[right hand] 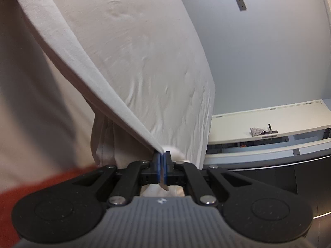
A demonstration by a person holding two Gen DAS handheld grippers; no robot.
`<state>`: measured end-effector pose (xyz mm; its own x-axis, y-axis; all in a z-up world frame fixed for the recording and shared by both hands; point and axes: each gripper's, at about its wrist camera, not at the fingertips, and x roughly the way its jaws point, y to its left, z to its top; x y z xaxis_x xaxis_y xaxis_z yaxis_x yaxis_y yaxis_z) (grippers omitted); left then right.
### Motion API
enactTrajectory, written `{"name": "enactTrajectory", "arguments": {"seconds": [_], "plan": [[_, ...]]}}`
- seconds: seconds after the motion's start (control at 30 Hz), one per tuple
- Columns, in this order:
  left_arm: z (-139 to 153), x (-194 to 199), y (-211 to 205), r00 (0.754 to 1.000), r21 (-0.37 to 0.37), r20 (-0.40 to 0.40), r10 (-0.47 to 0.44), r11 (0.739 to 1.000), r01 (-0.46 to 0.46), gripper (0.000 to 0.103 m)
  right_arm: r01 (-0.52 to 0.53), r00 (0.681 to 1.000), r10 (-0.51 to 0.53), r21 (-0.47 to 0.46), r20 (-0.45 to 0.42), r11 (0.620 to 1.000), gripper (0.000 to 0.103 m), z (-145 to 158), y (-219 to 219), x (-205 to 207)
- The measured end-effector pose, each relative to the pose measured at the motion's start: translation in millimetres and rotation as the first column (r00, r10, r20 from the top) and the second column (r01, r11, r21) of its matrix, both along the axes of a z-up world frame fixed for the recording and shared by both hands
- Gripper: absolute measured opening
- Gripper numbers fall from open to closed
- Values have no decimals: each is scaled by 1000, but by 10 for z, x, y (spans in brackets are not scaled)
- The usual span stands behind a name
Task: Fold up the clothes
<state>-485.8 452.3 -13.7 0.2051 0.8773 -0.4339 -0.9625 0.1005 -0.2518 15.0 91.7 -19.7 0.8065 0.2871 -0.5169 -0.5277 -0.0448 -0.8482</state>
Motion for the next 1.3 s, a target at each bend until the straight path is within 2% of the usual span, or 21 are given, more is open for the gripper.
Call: {"name": "enactTrajectory", "arguments": {"seconds": [0.13, 0.23, 0.3, 0.4, 0.6, 0.67, 0.83, 0.9, 1.0, 1.17, 1.3], "plan": [[-168, 157, 153, 994, -122, -89, -56, 991, 45, 7, -1, 999, -3, -86, -41, 996, 3, -72, -288, -241], [-276, 208, 243, 988, -168, -143, -63, 985, 38, 7, -40, 996, 26, -158, -89, 987, 3, -211, -314, -348], [-311, 203, 274, 986, -181, -151, -63, 983, 35, 7, -64, 992, 42, -182, -122, 981, 3, -250, -285, -383], [-342, 218, 287, 985, -192, -161, -65, 981, 33, 7, -101, 978, 64, -185, -197, 978, 4, -140, -336, -394], [-372, 264, 254, 980, -181, -187, -73, 983, 39, 7, -1, 946, -31, -96, -323, 995, 4, 105, -409, -156], [-381, 281, 224, 978, -179, -196, -76, 983, 40, 7, 31, 941, -52, -69, -334, 997, 3, 136, -438, -98], [-395, 283, 206, 977, -184, -197, -75, 982, 39, 8, -23, 954, 3, -64, -300, 998, 6, -16, -393, -30], [-402, 287, 201, 976, -184, -202, -76, 982, 39, 8, -61, 964, 41, -68, -264, 996, 18, -70, -351, -16], [-413, 298, 193, 974, -183, -211, -78, 982, 39, 8, -147, 970, 123, -100, -210, 984, 19, -111, -307, -82], [-424, 292, 187, 975, -186, -208, -79, 982, 40, 8, -271, 962, 252, -255, -105, 928, 18, -255, -261, -189], [-426, 293, 199, 975, -187, -205, -81, 981, 42, 8, -328, 937, 349, -391, -18, 860, 18, -420, -256, -171]]}}
